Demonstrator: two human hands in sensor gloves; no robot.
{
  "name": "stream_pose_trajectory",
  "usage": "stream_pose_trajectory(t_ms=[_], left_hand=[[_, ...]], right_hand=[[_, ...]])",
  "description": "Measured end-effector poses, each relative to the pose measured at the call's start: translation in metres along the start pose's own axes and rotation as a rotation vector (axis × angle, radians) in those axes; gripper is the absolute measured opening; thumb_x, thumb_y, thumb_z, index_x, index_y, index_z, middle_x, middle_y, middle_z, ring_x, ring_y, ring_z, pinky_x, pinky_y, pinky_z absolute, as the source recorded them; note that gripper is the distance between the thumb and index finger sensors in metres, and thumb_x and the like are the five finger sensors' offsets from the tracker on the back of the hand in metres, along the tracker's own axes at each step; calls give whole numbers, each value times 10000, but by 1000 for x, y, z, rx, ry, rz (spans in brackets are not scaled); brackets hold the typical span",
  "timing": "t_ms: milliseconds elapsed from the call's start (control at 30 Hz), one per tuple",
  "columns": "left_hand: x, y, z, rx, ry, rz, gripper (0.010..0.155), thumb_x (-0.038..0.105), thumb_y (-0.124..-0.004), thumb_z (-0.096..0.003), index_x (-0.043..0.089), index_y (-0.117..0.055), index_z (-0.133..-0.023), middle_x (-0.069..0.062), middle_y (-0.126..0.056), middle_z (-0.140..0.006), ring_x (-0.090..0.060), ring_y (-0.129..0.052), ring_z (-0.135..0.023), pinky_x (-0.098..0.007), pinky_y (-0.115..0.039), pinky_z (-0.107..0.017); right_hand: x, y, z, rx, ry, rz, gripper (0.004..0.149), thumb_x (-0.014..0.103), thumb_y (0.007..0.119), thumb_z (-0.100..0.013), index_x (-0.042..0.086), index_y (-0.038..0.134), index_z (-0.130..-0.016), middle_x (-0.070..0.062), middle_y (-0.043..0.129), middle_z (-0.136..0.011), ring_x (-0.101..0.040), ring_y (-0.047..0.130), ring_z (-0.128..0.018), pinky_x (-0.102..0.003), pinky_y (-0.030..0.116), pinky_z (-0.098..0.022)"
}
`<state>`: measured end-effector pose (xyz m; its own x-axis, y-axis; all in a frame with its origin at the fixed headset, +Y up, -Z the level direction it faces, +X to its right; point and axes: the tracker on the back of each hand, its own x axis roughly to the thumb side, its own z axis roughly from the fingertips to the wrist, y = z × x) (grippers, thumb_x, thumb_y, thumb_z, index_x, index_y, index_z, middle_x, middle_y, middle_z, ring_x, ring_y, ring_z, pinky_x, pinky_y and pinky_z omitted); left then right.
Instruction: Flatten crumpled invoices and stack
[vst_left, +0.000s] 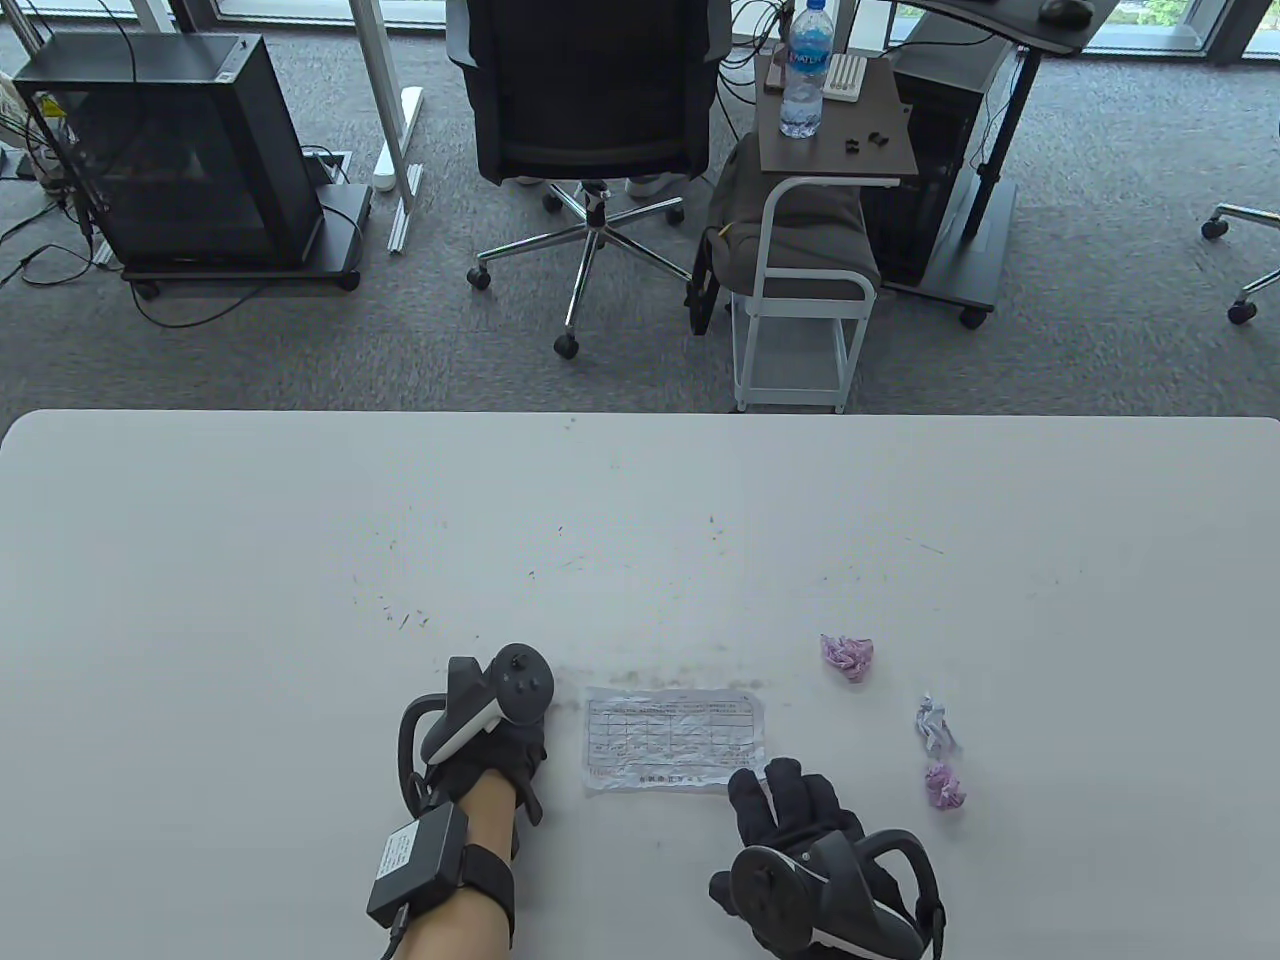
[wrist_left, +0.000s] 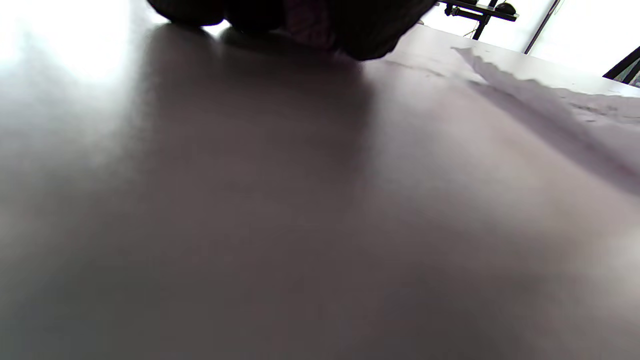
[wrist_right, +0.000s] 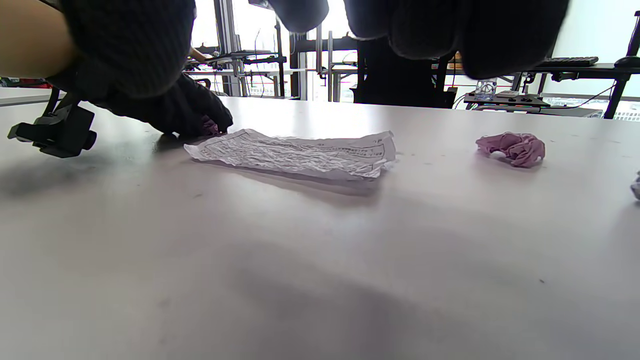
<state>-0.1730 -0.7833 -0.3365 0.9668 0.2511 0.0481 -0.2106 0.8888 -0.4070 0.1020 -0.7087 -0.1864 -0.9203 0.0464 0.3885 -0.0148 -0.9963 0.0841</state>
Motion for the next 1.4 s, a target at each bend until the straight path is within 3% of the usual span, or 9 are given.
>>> stream_pose_trajectory(t_ms=[267,433,533,633,900,967,1100,1233,1400], left_hand=[[4,-6,57,-115,0,39,452,151,-711,-574,89,-635,-1015,-283,-557,-993,-418,-796,-746,-515,-763,-497],[16,-1,97,-7,-98,186,448,156,-706,-575,94,-634,-1012,-276,-576,-988,-420,-821,-741,-511,-775,-497],[27,9,119,110,-219,320,448,164,-708,-576,100,-634,-1013,-270,-580,-988,-414,-824,-743,-507,-778,-500],[42,13,132,150,-331,440,452,170,-707,-580,103,-627,-1020,-265,-572,-994,-414,-817,-757,-509,-773,-512],[76,-2,140,106,-595,593,459,175,-722,-580,125,-627,-1026,-236,-557,-1014,-407,-798,-804,-511,-765,-558],[78,-1,145,119,-656,622,464,172,-731,-577,134,-628,-1028,-227,-557,-1020,-401,-797,-817,-511,-766,-568],[80,1,149,155,-720,583,481,153,-761,-563,146,-631,-1026,-212,-544,-1028,-399,-782,-837,-510,-759,-585],[83,0,150,189,-755,547,531,149,-798,-549,151,-604,-1043,-194,-556,-1023,-380,-797,-829,-492,-772,-585],[93,-3,151,211,-781,448,621,162,-836,-534,147,-537,-1079,-198,-416,-1068,-344,-791,-835,-462,-775,-594]], right_hand=[[-7,-3,2,-19,22,-53,833,569,763,-500,119,356,-1072,-346,385,-1076,-564,553,-887,-657,684,-552],[-10,0,4,6,33,-69,831,567,762,-499,119,357,-1070,-342,390,-1075,-557,567,-885,-646,702,-545],[-10,0,5,-2,28,-88,831,566,762,-499,118,358,-1069,-343,393,-1073,-553,573,-883,-644,708,-540],[-11,1,3,-4,23,-99,829,565,761,-499,117,358,-1068,-340,397,-1073,-549,582,-881,-639,715,-539],[-16,5,0,-8,-32,-200,825,551,759,-500,99,358,-1061,-334,456,-1057,-509,671,-855,-600,771,-512],[-17,5,-1,-4,-63,-303,814,537,759,-505,84,367,-1057,-324,531,-1034,-482,731,-829,-561,806,-495],[-15,7,-4,-8,-162,-634,803,509,765,-509,48,388,-1046,-310,654,-977,-446,830,-753,-499,854,-446],[-12,7,-2,-10,-220,-641,822,534,747,-490,42,388,-1044,-287,703,-951,-406,881,-710,-475,867,-435],[-17,4,0,-65,-236,-860,803,532,740,-492,37,420,-1038,-269,746,-923,-379,911,-673,-456,874,-423]])
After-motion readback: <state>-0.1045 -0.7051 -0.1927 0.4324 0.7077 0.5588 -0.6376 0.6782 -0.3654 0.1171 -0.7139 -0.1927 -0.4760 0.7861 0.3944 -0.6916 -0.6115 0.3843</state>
